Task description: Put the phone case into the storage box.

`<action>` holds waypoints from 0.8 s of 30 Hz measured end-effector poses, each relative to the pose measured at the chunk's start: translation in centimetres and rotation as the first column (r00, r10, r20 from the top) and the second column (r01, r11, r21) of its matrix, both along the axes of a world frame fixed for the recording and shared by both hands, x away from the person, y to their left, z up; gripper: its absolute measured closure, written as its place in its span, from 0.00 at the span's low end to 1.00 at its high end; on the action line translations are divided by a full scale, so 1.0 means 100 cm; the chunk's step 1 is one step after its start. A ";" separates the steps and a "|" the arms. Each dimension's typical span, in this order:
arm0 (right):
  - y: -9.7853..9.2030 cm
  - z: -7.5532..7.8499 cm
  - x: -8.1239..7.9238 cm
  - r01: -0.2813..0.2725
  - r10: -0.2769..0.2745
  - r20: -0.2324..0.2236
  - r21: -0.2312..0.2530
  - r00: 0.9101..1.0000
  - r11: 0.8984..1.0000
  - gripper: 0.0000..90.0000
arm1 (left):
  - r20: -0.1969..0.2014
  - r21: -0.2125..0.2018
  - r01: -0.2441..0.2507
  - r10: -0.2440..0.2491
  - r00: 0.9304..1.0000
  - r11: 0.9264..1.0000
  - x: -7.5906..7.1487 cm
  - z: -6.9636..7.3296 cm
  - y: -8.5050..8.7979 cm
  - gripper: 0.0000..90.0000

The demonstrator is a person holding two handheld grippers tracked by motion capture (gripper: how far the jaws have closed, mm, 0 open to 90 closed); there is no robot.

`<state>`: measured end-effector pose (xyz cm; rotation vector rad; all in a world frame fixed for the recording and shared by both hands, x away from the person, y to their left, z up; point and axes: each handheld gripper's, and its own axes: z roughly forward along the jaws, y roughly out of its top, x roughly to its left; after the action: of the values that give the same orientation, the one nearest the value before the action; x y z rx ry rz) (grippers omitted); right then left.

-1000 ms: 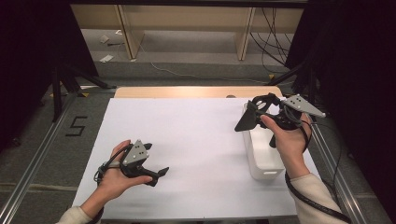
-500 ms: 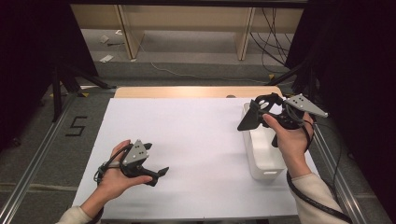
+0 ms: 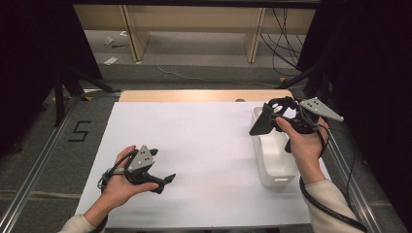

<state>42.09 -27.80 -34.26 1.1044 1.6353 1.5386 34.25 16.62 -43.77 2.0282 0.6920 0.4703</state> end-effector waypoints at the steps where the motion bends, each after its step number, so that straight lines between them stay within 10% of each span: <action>1: 0.000 0.000 0.000 0.000 0.000 -0.001 -0.001 1.000 1.000 0.18 | 0.001 -0.001 0.000 0.000 1.000 1.000 0.000 0.000 0.000 0.00; 24: -0.010 -0.001 0.003 0.036 -0.036 -0.016 -0.015 0.999 0.999 0.18 | 0.001 0.000 -0.002 0.002 1.000 1.000 0.000 0.000 0.000 0.00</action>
<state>42.43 -28.78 -34.32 1.1356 1.6266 1.4956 34.28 16.65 -43.79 2.0271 0.6933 0.4725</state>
